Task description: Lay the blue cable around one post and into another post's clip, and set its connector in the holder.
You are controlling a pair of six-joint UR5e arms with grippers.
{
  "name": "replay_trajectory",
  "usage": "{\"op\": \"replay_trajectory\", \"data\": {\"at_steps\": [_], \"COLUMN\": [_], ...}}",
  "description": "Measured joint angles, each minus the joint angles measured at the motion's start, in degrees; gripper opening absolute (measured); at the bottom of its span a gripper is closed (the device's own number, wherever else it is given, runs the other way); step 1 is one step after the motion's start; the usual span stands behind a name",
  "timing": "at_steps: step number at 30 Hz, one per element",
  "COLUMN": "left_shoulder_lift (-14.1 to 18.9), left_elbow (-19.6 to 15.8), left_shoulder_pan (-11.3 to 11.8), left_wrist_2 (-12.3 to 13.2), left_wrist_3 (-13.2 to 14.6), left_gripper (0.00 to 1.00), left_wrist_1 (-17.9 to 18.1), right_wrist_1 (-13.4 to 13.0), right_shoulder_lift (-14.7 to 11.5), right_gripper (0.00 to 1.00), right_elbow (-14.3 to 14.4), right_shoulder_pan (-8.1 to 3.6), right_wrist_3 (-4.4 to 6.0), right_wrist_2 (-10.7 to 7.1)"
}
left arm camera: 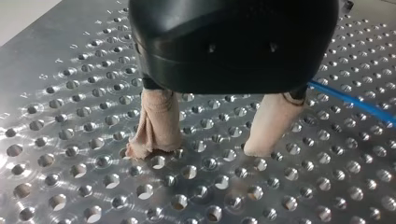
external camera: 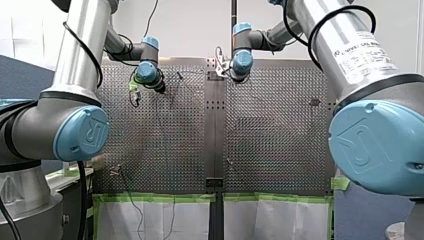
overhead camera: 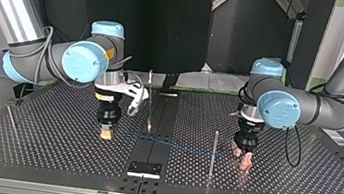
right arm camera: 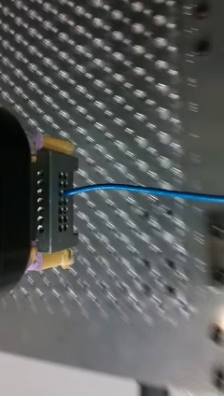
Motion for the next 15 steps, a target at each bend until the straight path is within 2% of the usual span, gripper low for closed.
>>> {"op": "replay_trajectory", "data": {"at_steps": [2, 4, 10, 15], "left_shoulder_lift": [0.00, -0.01, -0.02, -0.02], "left_elbow": [-0.01, -0.03, -0.04, -0.05], "left_shoulder_pan": [-0.15, -0.25, -0.96, -1.34], "left_wrist_2": [0.01, 0.01, -0.01, 0.01], "left_wrist_3": [-0.41, -0.75, -2.27, -3.62], "left_gripper": [1.00, 1.00, 1.00, 1.00], "left_wrist_1": [-0.12, -0.20, -0.70, -0.68], "right_wrist_1": [-0.60, -1.50, -4.32, -7.07], "right_shoulder_lift": [0.00, 0.00, 0.03, 0.11], "right_gripper": [0.00, 0.00, 0.00, 0.00], "right_elbow": [0.95, 2.04, 4.95, 7.72], "right_shoulder_pan": [-0.82, -1.16, -0.50, -0.66], "right_wrist_3": [0.94, 1.66, 2.53, 4.32], "right_wrist_2": [-0.23, -0.66, -2.56, -1.49]}}
